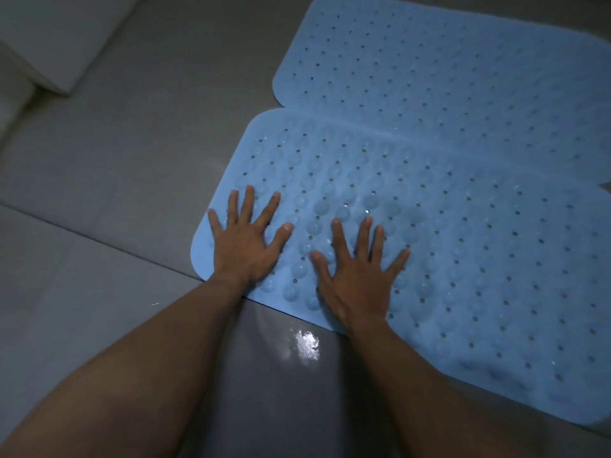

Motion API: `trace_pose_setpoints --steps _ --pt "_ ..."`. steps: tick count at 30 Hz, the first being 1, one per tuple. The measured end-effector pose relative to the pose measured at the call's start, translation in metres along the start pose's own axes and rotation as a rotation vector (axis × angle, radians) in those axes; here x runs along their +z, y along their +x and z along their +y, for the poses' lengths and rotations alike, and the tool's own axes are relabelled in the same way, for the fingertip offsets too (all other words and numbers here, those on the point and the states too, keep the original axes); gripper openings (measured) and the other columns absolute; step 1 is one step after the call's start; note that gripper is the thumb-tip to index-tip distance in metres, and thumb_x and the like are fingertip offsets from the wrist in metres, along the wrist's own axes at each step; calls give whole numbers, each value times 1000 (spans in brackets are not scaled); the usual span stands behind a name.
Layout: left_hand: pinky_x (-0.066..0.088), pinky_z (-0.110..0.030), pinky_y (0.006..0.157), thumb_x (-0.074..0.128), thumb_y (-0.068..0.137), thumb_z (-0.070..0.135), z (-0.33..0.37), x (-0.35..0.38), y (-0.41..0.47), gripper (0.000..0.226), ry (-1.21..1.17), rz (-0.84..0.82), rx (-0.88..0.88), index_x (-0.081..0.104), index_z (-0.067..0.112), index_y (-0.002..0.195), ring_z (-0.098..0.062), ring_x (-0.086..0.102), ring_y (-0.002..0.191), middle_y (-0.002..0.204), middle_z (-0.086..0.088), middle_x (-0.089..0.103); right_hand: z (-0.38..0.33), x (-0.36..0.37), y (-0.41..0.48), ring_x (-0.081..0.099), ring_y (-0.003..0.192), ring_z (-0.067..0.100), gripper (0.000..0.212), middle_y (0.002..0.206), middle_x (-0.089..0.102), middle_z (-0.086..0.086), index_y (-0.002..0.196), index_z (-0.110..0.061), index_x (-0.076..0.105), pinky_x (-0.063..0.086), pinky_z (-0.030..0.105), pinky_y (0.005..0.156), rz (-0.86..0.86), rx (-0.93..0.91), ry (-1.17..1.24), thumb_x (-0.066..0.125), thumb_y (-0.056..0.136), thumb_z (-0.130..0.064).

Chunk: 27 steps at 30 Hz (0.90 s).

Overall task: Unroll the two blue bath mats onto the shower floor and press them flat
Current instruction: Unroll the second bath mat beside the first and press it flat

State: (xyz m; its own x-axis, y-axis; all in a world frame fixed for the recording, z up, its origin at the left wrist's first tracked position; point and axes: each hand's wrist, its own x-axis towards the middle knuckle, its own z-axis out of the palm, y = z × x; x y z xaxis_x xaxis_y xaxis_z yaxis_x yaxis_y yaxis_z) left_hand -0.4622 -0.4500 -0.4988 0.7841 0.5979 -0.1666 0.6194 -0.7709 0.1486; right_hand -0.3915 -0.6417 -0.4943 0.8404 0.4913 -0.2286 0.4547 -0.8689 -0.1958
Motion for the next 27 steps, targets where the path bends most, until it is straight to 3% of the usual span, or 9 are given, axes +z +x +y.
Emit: trace_pose_setpoints --steps 6,13,15,21,27 --pt "-5 -63 117 19 82 89 2 -1 2 80 1 13 12 2 54 152 -21 -11 152 166 5 -5 0 5 2 -6 152 31 62 166 -7 8 154 -46 1 -3 72 110 17 2 -34 12 97 -68" --pt "-4 -65 116 19 86 85 2 -5 1 78 -14 -2 32 1 51 153 -23 -14 152 166 4 -8 -3 2 2 -1 152 33 58 165 -2 11 154 -46 9 2 74 109 25 9 -62 16 99 -62" --pt "-4 -65 116 20 89 82 2 -4 1 75 -28 13 38 4 49 154 -22 -13 152 167 3 -5 -5 -1 3 -3 152 34 68 165 -3 12 155 -43 8 -1 74 109 7 7 -73 15 94 -72" --pt "-1 -65 117 26 93 75 1 0 1 69 -38 73 35 15 46 154 -23 -6 153 167 2 6 1 -9 -3 -14 148 43 125 162 -12 23 158 -26 2 -4 74 109 -75 -145 -117 18 61 -103" --pt "-4 -65 116 23 87 84 1 -2 -1 78 -26 48 29 8 47 155 -21 -12 152 167 3 -1 3 -11 -4 -14 147 47 135 161 -14 25 158 -21 0 -2 77 106 -115 -185 -152 19 55 -106"
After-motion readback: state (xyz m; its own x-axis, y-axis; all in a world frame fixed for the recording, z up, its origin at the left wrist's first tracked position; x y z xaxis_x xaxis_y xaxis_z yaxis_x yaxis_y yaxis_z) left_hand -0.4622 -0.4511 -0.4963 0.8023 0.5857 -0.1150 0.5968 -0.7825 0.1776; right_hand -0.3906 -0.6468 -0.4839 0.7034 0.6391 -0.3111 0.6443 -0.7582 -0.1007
